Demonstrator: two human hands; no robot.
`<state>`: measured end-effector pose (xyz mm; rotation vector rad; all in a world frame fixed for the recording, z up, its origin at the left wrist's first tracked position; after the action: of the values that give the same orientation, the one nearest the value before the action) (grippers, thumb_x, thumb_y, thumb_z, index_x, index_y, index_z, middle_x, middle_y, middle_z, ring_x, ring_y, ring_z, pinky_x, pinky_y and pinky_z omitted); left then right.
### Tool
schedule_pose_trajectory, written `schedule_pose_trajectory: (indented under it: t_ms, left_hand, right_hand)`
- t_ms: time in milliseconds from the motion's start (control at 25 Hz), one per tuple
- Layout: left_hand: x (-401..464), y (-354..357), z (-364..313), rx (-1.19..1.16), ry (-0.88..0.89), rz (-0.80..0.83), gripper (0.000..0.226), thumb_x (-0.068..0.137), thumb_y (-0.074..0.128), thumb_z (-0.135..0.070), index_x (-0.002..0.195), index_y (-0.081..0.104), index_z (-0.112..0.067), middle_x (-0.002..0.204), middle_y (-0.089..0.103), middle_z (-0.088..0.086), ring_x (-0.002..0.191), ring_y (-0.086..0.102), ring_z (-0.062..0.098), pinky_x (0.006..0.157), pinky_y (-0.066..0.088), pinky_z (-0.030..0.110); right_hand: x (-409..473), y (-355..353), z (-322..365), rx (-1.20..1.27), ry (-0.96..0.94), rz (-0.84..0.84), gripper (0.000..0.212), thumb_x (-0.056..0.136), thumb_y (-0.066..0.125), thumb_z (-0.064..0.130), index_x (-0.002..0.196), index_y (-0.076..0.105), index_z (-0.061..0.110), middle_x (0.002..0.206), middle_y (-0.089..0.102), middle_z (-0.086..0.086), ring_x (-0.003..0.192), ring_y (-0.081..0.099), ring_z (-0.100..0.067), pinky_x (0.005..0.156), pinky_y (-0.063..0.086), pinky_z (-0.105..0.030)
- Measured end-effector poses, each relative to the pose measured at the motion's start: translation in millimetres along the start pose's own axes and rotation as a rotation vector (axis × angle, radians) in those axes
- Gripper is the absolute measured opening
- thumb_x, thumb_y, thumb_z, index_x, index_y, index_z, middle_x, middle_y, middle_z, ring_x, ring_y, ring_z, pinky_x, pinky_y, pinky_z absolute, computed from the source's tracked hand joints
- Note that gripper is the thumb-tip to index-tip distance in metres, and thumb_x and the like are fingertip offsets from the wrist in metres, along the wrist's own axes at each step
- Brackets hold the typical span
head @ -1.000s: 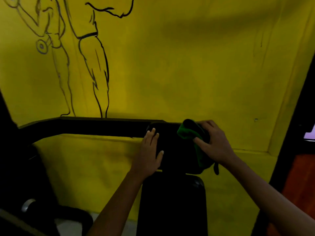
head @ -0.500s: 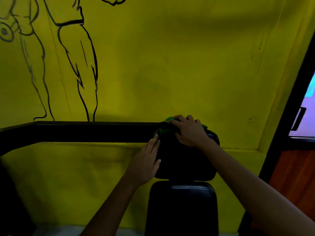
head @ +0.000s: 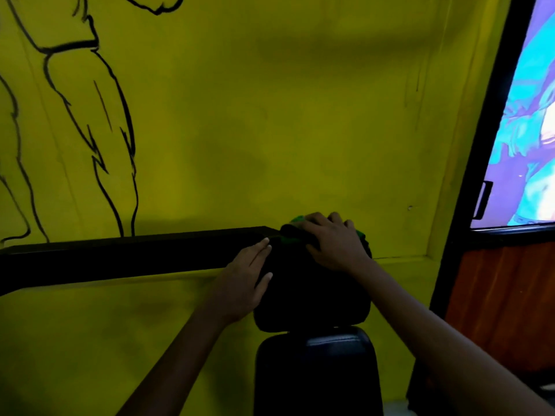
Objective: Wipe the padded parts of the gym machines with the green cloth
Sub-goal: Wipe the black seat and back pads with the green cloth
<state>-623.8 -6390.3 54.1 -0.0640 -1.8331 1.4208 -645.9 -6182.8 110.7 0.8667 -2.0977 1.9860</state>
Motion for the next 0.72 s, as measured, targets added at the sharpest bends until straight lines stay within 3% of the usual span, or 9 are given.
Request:
schedule_pose_trajectory:
  t_ms: [120, 240, 360, 480, 560, 640, 720]
  left_hand:
    - [28, -8, -3, 0.054, 0.089, 0.034, 0.068, 0.092, 0.025, -0.048, 0.140, 0.043, -0.003, 0.147, 0.041, 0.011, 0.136, 0.039, 0.026, 0.109, 0.033, 0.034]
    - [55, 1, -6, 0.133, 0.206, 0.120, 0.071, 0.094, 0.014, -0.052, 0.149, 0.026, -0.008, 0.153, 0.031, 0.008, 0.141, 0.029, 0.023, 0.114, 0.022, 0.031]
    - [88, 14, -5, 0.138, 0.372, 0.171, 0.083, 0.091, 0.000, -0.064, 0.151, 0.020, -0.009, 0.154, 0.031, 0.009, 0.137, 0.037, 0.024, 0.107, 0.033, 0.033]
    - [109, 21, -12, 0.195, 0.488, 0.164, 0.081, 0.096, -0.001, -0.057, 0.146, 0.034, -0.005, 0.143, 0.048, 0.011, 0.123, 0.054, 0.023, 0.087, 0.049, 0.026]
    - [113, 25, -12, 0.252, 0.523, 0.114, 0.071, 0.101, 0.006, -0.048, 0.137, 0.047, -0.001, 0.130, 0.060, 0.012, 0.112, 0.063, 0.022, 0.073, 0.053, 0.023]
    - [114, 30, -8, 0.242, 0.557, 0.097, 0.068, 0.102, 0.011, -0.046, 0.137, 0.046, 0.000, 0.130, 0.059, 0.015, 0.115, 0.061, 0.025, 0.076, 0.055, 0.028]
    - [113, 30, -8, 0.178, 0.546, 0.126, 0.068, 0.102, 0.012, -0.049, 0.141, 0.041, -0.001, 0.136, 0.054, 0.015, 0.123, 0.055, 0.027, 0.081, 0.055, 0.034]
  right_hand:
    - [-20, 7, -50, 0.087, 0.235, -0.009, 0.049, 0.093, 0.049, 0.034, 0.141, 0.039, 0.029, 0.144, 0.037, 0.002, 0.120, 0.038, -0.031, 0.092, 0.037, -0.041]
    - [-36, 17, -73, 0.435, 0.478, -0.090, 0.047, 0.092, 0.053, 0.020, 0.138, 0.044, 0.014, 0.132, 0.045, -0.014, 0.113, 0.049, -0.038, 0.091, 0.041, -0.042]
    - [-45, 32, -72, 0.622, 0.580, -0.198, 0.046, 0.093, 0.053, 0.016, 0.137, 0.044, 0.008, 0.126, 0.048, -0.019, 0.109, 0.052, -0.036, 0.091, 0.040, -0.041]
    - [-81, 62, -71, 0.978, 0.795, -0.268, 0.039, 0.096, 0.049, 0.016, 0.135, 0.046, 0.011, 0.127, 0.054, -0.015, 0.112, 0.053, -0.032, 0.092, 0.044, -0.041]
    - [-109, 86, -65, 1.124, 0.924, -0.199, 0.035, 0.097, 0.046, 0.015, 0.132, 0.049, 0.014, 0.126, 0.058, -0.012, 0.111, 0.056, -0.030, 0.091, 0.046, -0.039]
    - [-117, 98, -65, 1.148, 0.969, -0.142, 0.033, 0.096, 0.046, 0.015, 0.128, 0.053, 0.017, 0.123, 0.061, -0.011, 0.108, 0.058, -0.030, 0.092, 0.048, -0.044]
    - [-97, 86, -74, 1.148, 0.964, -0.218, 0.032, 0.095, 0.046, 0.015, 0.125, 0.056, 0.018, 0.119, 0.063, -0.011, 0.106, 0.059, -0.029, 0.092, 0.048, -0.046]
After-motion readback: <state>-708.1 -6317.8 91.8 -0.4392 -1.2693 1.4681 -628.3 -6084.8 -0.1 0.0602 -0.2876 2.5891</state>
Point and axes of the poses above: each hand's wrist, its own x-axis towards the middle knuckle, its own y-axis out of the palm, z = x × y, the point moved 1 cm from there along x, towards the middle knuckle
